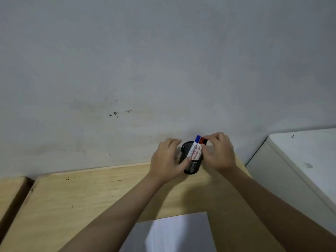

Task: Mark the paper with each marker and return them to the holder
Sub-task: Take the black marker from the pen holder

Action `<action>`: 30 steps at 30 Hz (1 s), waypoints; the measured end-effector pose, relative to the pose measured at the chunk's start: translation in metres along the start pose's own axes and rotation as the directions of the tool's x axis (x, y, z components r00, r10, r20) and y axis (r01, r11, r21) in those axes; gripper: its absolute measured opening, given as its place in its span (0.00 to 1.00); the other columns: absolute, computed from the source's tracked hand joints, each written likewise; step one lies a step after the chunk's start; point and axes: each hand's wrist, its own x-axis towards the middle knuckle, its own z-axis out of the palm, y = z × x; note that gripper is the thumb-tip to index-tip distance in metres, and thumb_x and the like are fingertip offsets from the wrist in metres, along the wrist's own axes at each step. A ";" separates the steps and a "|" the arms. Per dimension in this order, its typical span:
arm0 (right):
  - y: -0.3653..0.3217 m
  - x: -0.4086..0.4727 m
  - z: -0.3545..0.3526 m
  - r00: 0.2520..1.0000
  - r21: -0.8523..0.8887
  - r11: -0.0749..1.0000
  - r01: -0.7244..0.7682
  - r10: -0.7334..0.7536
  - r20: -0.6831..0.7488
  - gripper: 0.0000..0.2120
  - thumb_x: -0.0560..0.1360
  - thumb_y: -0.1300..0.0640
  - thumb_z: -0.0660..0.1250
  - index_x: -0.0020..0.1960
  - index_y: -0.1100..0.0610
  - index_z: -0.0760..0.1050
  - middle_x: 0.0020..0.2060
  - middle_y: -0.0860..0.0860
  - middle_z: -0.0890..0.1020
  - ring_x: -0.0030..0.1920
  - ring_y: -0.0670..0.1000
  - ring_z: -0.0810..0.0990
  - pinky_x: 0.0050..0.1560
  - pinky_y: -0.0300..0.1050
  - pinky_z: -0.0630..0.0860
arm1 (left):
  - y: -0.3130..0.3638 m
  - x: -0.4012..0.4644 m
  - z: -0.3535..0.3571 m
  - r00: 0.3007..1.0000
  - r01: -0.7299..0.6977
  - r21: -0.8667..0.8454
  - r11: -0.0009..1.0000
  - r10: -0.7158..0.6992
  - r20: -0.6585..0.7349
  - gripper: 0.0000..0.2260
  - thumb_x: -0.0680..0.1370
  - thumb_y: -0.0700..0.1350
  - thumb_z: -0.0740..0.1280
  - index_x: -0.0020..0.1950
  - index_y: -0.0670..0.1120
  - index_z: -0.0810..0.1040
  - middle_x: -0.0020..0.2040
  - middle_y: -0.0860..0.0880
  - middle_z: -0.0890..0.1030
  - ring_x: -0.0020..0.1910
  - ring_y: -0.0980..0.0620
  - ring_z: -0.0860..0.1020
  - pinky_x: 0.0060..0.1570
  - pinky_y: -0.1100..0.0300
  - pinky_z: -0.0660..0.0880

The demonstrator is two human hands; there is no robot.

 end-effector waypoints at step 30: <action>-0.018 -0.086 -0.015 0.863 0.777 0.616 0.127 0.317 -0.393 0.10 0.70 0.65 0.74 0.36 0.53 0.78 0.33 0.53 0.84 0.36 0.53 0.85 0.40 0.40 0.82 | 0.041 -0.057 0.030 0.975 -0.052 -0.594 0.803 -0.088 -0.205 0.13 0.75 0.44 0.66 0.49 0.64 0.75 0.44 0.57 0.82 0.41 0.55 0.82 0.41 0.66 0.77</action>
